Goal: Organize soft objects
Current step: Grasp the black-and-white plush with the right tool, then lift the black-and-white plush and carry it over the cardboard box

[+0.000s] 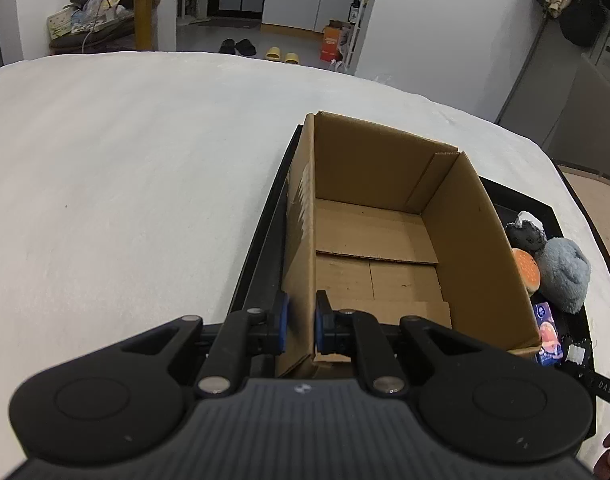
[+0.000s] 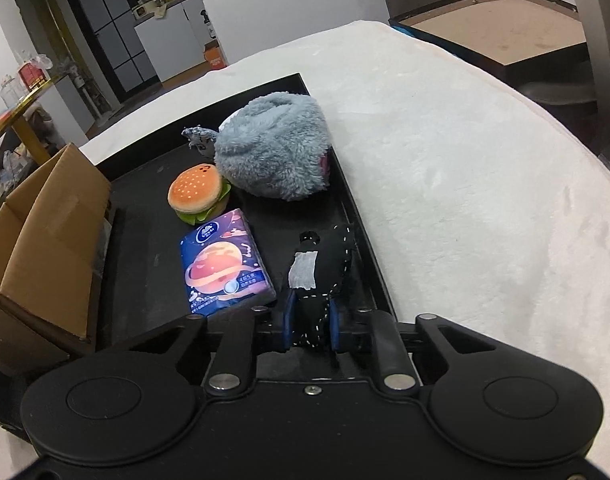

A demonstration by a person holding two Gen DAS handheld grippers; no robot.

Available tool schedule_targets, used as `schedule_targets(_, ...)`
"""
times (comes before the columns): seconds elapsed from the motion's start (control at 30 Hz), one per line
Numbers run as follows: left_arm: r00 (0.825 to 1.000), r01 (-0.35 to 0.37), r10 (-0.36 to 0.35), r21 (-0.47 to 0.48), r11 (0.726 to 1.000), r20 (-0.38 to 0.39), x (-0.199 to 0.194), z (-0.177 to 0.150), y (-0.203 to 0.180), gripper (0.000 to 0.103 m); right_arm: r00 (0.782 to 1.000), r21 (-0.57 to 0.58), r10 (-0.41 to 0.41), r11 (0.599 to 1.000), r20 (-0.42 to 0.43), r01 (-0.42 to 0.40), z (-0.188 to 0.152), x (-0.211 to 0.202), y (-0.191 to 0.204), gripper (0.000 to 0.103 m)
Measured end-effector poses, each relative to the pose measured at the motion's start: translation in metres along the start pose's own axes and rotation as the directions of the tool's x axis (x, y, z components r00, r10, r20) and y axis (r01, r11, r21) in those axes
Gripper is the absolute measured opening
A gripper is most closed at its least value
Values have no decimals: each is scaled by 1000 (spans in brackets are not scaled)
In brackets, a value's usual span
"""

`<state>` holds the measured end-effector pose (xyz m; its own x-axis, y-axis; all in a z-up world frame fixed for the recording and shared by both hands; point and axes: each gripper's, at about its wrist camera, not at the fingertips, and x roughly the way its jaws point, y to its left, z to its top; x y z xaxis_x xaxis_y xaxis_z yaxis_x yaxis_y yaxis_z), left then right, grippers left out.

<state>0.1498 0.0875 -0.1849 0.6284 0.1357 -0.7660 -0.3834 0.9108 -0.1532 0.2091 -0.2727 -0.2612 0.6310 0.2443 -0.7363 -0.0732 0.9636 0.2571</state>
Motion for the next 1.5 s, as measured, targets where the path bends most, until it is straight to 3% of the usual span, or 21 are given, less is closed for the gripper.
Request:
schedule_targets(0.7, 1000, 13, -13, -1, 1000, -7, -14, 5, 16, 12, 998, -3, 4, 1000, 64, -3, 27, -43, 20, 14)
schedule_targets(1.0, 1000, -9, 9, 2, 1000, -27, -8, 10, 16, 12, 994, -58, 38, 998, 104, -32, 44, -53, 41, 14)
schedule_targets(1.5, 1000, 24, -24, 35, 999, -16, -3, 7, 11, 11, 981, -109, 140, 986, 134, -126, 65, -62, 79, 14)
